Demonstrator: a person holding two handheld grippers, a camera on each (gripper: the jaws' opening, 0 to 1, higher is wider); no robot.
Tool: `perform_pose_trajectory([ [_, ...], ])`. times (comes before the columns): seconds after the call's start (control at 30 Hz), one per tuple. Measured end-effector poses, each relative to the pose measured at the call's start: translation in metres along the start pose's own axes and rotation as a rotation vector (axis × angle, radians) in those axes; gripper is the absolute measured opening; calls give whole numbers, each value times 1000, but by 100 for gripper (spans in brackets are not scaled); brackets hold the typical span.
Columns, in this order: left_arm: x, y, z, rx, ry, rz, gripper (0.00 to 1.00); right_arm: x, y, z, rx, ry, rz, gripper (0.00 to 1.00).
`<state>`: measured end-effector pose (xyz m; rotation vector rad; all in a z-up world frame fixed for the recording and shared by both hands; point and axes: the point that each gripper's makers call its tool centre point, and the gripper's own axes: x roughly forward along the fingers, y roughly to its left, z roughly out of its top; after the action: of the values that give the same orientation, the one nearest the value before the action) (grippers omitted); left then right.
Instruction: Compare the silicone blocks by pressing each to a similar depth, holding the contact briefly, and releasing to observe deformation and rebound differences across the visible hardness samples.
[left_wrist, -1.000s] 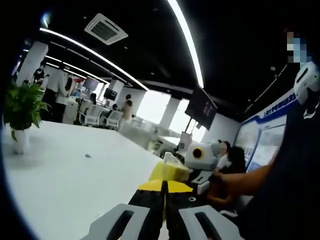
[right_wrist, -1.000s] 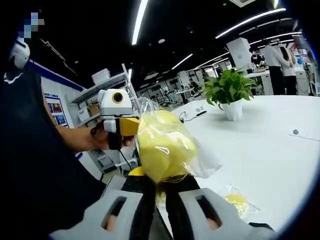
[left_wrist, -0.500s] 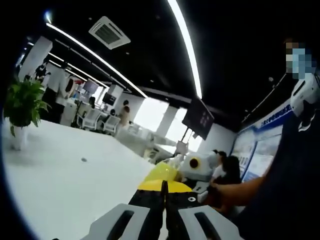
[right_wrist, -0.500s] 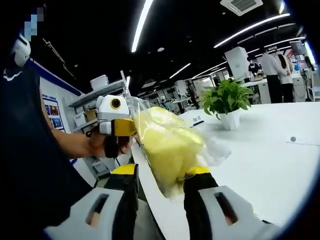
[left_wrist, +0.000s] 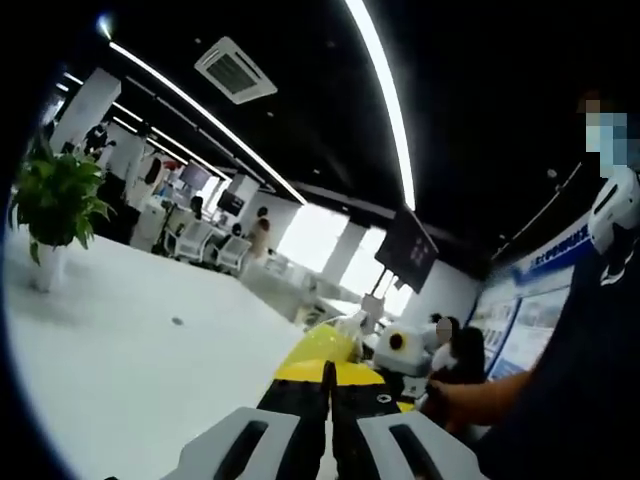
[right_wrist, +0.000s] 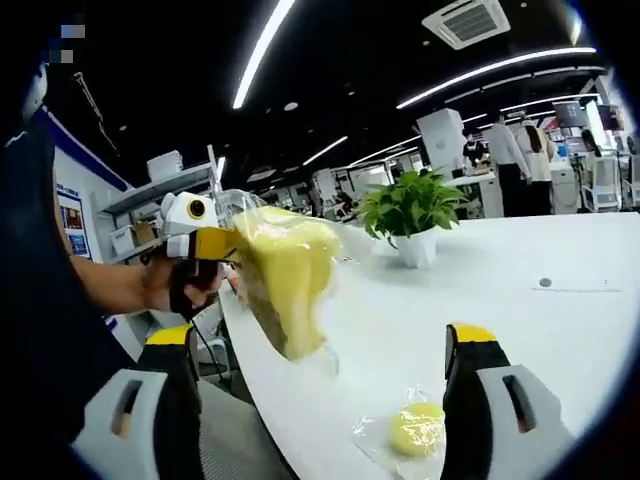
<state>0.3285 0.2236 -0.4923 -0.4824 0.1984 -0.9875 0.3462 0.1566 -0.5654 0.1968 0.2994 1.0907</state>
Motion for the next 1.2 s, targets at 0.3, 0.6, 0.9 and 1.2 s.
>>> perform_pose_trajectory([
  [0.3,0,19,10,-60,-21,53,0,-19,-27,-1,-48,2,-97,96],
  [0.6,-8,47,6,-113,-8,105,0,-55,-64,-9,-93,-10,-225,96],
  [0.9,-13,65,12,-178,-54,122,0,-90,-94,-25,-82,7,-364,96],
  [1.2,-16,91,-1,-253,-61,180,0,-106,-103,-37,-65,20,-417,96],
])
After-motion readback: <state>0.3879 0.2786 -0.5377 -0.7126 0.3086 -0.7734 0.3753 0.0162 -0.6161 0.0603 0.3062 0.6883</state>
